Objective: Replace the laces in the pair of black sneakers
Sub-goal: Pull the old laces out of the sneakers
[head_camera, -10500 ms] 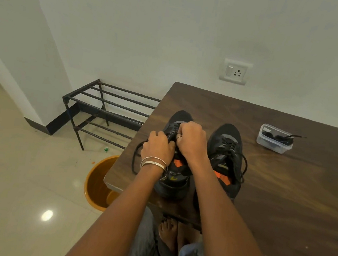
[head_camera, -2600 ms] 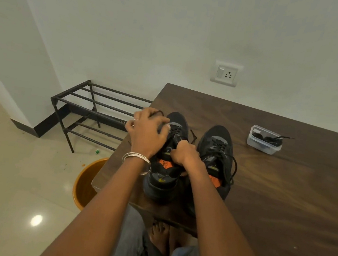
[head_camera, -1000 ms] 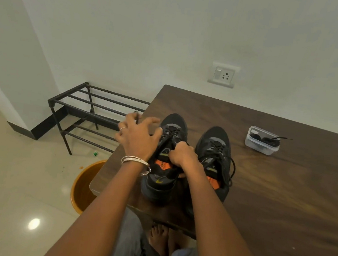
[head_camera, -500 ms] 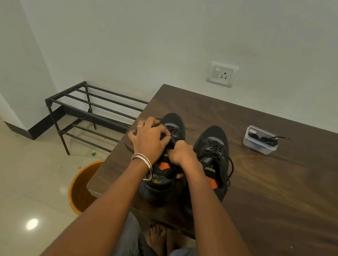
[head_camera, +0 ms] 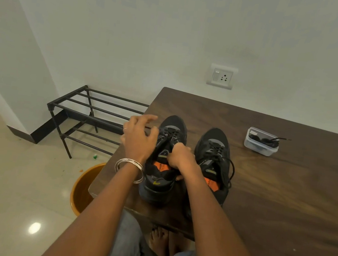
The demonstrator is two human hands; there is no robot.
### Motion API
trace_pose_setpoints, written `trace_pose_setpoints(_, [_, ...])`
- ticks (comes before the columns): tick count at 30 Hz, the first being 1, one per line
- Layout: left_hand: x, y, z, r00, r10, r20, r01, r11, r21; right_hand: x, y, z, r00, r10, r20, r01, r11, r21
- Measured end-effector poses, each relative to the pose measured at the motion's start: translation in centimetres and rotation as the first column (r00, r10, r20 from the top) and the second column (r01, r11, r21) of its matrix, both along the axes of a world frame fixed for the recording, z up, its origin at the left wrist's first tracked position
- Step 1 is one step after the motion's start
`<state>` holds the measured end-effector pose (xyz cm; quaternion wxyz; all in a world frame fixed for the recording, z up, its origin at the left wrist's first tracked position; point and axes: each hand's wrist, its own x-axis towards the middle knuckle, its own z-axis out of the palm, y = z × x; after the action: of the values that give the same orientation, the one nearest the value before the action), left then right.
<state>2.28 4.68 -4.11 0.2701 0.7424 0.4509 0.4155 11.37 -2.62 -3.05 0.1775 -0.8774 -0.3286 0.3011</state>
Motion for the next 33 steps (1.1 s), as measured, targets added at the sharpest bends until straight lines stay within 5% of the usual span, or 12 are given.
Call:
trace_pose_setpoints(5, [1.3,-1.1,-0.2,0.816,-0.146,-0.559,0.195,0.98,0.029,0.1,-0.3,0.2,0.999,0.027,0.021,-0.027,1.0,0.008])
trace_pose_setpoints(8, [1.5,-1.1,-0.4,0.776,-0.093,-0.624,0.184,0.979,0.083,0.1,-0.3,0.5,1.0,0.019,0.01,-0.019,1.0,-0.009])
trace_pose_setpoints(13, [1.9,-0.9,-0.8,0.828,-0.07,-0.557,0.188,0.969,0.159,0.1,-0.4,0.7,1.0,0.027,0.013,-0.026,1.0,-0.009])
trace_pose_setpoints(33, [1.8,-0.5,-1.0,0.983,-0.142,-0.118,0.133,0.988,-0.082,0.6,-0.6,0.7,0.998,0.061,0.018,-0.06,0.998,-0.023])
